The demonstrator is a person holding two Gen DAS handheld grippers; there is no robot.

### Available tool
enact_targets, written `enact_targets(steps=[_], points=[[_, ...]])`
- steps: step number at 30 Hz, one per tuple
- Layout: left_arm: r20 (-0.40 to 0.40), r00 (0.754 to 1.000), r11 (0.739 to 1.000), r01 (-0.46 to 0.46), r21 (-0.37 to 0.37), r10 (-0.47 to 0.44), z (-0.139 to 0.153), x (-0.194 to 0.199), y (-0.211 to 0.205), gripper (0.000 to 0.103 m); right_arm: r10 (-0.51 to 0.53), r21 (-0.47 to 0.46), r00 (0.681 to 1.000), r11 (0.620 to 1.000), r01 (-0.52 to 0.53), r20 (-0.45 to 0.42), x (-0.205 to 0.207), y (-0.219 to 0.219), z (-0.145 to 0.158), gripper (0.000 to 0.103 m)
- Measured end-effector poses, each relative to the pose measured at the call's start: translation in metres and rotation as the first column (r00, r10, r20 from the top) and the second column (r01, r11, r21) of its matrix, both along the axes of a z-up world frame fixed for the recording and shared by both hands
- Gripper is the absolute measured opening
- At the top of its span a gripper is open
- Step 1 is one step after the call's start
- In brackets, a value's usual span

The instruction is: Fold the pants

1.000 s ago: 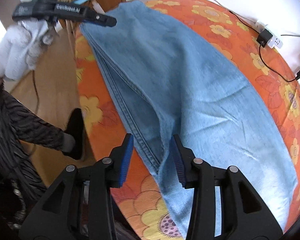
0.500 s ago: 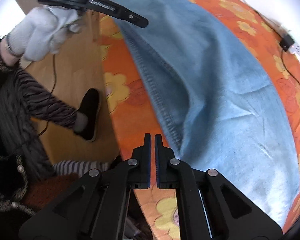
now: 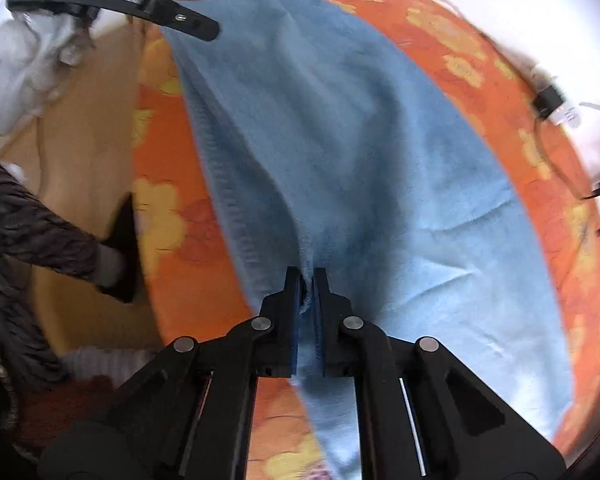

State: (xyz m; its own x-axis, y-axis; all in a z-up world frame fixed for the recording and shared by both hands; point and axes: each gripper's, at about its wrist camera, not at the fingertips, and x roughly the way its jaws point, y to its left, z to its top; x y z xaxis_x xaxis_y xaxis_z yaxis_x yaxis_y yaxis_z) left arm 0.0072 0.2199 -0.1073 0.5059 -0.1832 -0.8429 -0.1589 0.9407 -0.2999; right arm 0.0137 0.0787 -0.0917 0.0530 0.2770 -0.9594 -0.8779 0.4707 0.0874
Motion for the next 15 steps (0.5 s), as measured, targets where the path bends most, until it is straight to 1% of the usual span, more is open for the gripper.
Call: enact_targets(steps=[1, 3, 4, 5, 6, 8, 9, 11, 12, 13, 14, 15], points=[[0.001, 1.000, 1.000, -0.005, 0.000, 0.005, 0.000, 0.000, 0.002, 0.030, 0.017, 0.011, 1.000, 1.000, -0.017, -0.017, -0.003, 0.000, 0.002, 0.006], [0.001, 1.000, 1.000, -0.015, 0.003, 0.015, 0.001, 0.000, 0.006, 0.030, 0.060, -0.030, 0.998, 0.998, -0.060, -0.008, -0.011, 0.002, 0.002, 0.008], [0.001, 1.000, 1.000, -0.025, 0.001, 0.025, 0.001, -0.001, 0.010, 0.030, 0.071, -0.040, 0.997, 0.997, -0.072, -0.017, -0.011, 0.002, 0.002, 0.011], [0.003, 0.999, 0.999, -0.035, -0.003, 0.035, 0.001, -0.002, 0.014, 0.030, 0.077, -0.043, 0.996, 0.996, -0.078, -0.038, -0.011, 0.003, 0.003, 0.018], [0.005, 0.999, 0.999, -0.046, -0.009, 0.046, 0.002, -0.004, 0.019, 0.030, 0.077, -0.034, 0.996, 0.996, -0.078, -0.043, -0.009, 0.002, 0.007, 0.022], [0.014, 0.997, 0.997, -0.070, -0.009, 0.071, 0.006, -0.008, 0.028, 0.030, 0.049, -0.004, 0.999, 0.999, -0.049, 0.005, -0.007, 0.002, 0.017, 0.022], [0.017, 0.996, 0.996, -0.086, -0.010, 0.086, 0.008, -0.011, 0.034, 0.030, 0.036, 0.031, 0.999, 0.999, -0.037, 0.012, -0.004, 0.003, 0.024, 0.022], [0.040, 0.990, 0.991, -0.133, 0.011, 0.132, 0.017, -0.018, 0.052, 0.030, 0.035, 0.059, 0.999, 0.998, -0.037, 0.035, -0.001, 0.012, 0.029, 0.022], [0.053, 0.983, 0.984, -0.177, 0.022, 0.175, 0.022, -0.023, 0.067, 0.030, 0.045, 0.060, 0.997, 0.997, -0.048, 0.058, -0.001, 0.020, 0.030, 0.023], [0.065, 0.973, 0.975, -0.223, 0.015, 0.222, 0.027, -0.029, 0.085, 0.030, 0.057, 0.057, 0.996, 0.996, -0.061, 0.066, 0.001, 0.026, 0.028, 0.023], [0.074, 0.963, 0.965, -0.261, -0.001, 0.260, 0.031, -0.035, 0.101, 0.032, 0.065, 0.055, 0.995, 0.996, -0.069, 0.075, 0.001, 0.031, 0.027, 0.023], [0.080, 0.944, 0.947, -0.319, -0.027, 0.320, 0.034, -0.043, 0.124, 0.035, 0.074, 0.052, 0.994, 0.996, -0.079, 0.081, 0.002, 0.038, 0.024, 0.023]])
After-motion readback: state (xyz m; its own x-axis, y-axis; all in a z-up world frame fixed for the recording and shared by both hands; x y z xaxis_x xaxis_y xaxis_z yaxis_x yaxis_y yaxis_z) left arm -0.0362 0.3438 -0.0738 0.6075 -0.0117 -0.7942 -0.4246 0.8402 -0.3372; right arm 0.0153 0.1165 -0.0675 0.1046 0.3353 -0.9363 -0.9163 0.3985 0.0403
